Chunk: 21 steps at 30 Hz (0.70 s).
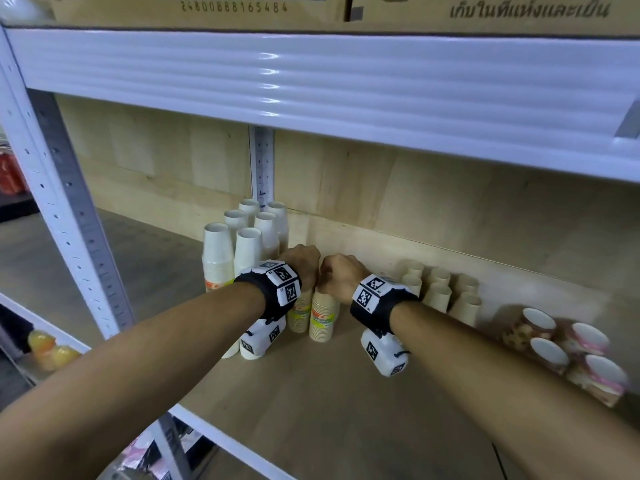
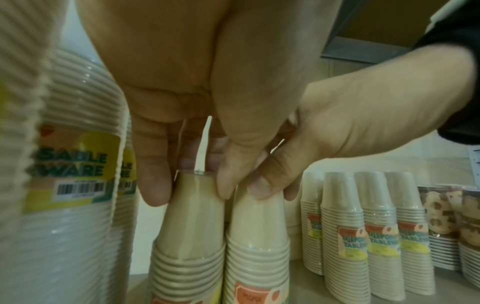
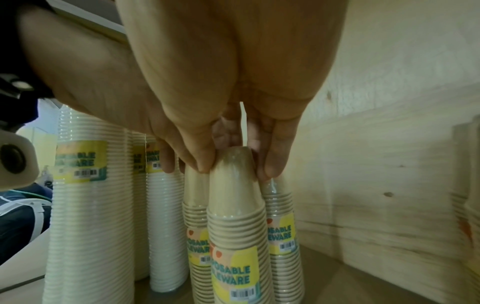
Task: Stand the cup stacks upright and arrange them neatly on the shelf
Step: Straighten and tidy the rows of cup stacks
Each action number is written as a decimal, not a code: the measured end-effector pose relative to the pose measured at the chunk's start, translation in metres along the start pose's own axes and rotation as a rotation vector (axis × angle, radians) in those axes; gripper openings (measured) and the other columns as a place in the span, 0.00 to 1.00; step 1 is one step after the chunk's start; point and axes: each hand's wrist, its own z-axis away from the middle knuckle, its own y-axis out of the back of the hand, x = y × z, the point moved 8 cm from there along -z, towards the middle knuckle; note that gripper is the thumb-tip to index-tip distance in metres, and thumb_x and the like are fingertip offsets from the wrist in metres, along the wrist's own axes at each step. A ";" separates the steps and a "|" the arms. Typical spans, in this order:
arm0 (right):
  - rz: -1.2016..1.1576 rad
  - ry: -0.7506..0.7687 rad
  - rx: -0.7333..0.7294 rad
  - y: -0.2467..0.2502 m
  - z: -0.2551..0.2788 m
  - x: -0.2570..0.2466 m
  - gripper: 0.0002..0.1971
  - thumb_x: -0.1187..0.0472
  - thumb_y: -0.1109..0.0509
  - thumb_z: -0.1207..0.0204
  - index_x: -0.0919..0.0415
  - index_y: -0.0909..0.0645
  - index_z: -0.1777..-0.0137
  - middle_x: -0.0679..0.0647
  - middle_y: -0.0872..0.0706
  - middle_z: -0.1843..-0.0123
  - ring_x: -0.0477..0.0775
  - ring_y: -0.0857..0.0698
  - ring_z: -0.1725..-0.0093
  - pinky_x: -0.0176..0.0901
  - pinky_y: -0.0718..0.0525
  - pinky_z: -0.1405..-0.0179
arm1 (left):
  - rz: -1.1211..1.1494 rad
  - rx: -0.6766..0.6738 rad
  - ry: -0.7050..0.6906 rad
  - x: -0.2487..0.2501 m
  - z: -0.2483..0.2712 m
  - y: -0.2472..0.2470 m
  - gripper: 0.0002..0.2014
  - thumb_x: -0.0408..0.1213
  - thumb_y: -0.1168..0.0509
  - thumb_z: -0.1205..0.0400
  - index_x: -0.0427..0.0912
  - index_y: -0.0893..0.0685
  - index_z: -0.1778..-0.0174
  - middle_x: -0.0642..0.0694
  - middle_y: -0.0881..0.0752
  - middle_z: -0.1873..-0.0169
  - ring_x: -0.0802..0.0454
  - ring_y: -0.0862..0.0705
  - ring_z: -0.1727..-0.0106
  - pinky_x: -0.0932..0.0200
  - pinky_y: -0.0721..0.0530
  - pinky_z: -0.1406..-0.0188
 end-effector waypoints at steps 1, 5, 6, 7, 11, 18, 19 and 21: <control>-0.005 -0.011 0.001 0.001 0.002 0.000 0.06 0.56 0.26 0.29 0.57 0.18 0.56 0.59 0.11 0.51 0.63 0.13 0.52 0.46 0.16 0.58 | 0.008 -0.018 -0.028 -0.001 -0.001 -0.001 0.10 0.38 0.36 0.20 0.46 0.25 0.68 0.42 0.11 0.56 0.44 0.15 0.63 0.56 0.23 0.70; -0.028 -0.019 0.013 0.003 0.012 -0.001 0.10 0.55 0.25 0.31 0.59 0.15 0.53 0.57 0.11 0.53 0.62 0.13 0.53 0.53 0.11 0.53 | 0.014 -0.020 -0.037 -0.001 0.009 0.007 0.15 0.35 0.35 0.21 0.46 0.31 0.72 0.42 0.12 0.57 0.42 0.12 0.58 0.55 0.20 0.68; -0.031 -0.016 0.016 0.003 0.015 -0.001 0.10 0.55 0.25 0.32 0.58 0.15 0.54 0.57 0.11 0.54 0.61 0.13 0.54 0.54 0.11 0.53 | 0.022 -0.020 -0.047 0.002 0.012 0.010 0.15 0.35 0.35 0.21 0.46 0.31 0.72 0.42 0.12 0.57 0.42 0.12 0.56 0.55 0.19 0.67; -0.033 -0.012 0.019 0.004 0.018 -0.001 0.10 0.55 0.25 0.33 0.57 0.15 0.54 0.56 0.11 0.55 0.61 0.12 0.54 0.55 0.11 0.53 | 0.023 -0.026 -0.055 0.006 0.016 0.013 0.15 0.35 0.34 0.21 0.45 0.30 0.72 0.42 0.12 0.57 0.42 0.12 0.55 0.56 0.19 0.66; -0.058 -0.010 0.035 0.015 0.039 0.002 0.06 0.56 0.27 0.29 0.55 0.15 0.54 0.55 0.11 0.54 0.60 0.13 0.52 0.54 0.12 0.51 | 0.068 -0.054 -0.051 0.018 0.028 0.025 0.10 0.34 0.35 0.19 0.40 0.24 0.67 0.41 0.13 0.55 0.42 0.12 0.52 0.55 0.17 0.61; -0.038 -0.111 0.082 0.036 0.075 0.028 0.11 0.53 0.25 0.28 0.59 0.14 0.52 0.56 0.11 0.51 0.58 0.13 0.51 0.45 0.17 0.57 | 0.148 -0.097 -0.156 0.056 0.046 0.041 0.09 0.37 0.28 0.24 0.38 0.18 0.53 0.38 0.13 0.49 0.41 0.13 0.50 0.50 0.12 0.53; -0.033 -0.124 0.090 0.039 0.078 0.033 0.11 0.53 0.24 0.28 0.59 0.14 0.51 0.55 0.12 0.52 0.58 0.13 0.50 0.44 0.16 0.57 | 0.150 -0.095 -0.163 0.062 0.047 0.043 0.09 0.37 0.28 0.24 0.38 0.18 0.52 0.39 0.14 0.49 0.41 0.14 0.50 0.50 0.13 0.54; -0.016 -0.152 0.098 0.046 0.088 0.041 0.13 0.53 0.23 0.29 0.60 0.13 0.49 0.52 0.15 0.54 0.55 0.15 0.52 0.40 0.21 0.60 | 0.156 -0.101 -0.180 0.075 0.051 0.044 0.11 0.37 0.28 0.23 0.37 0.18 0.49 0.39 0.15 0.49 0.41 0.14 0.49 0.51 0.15 0.56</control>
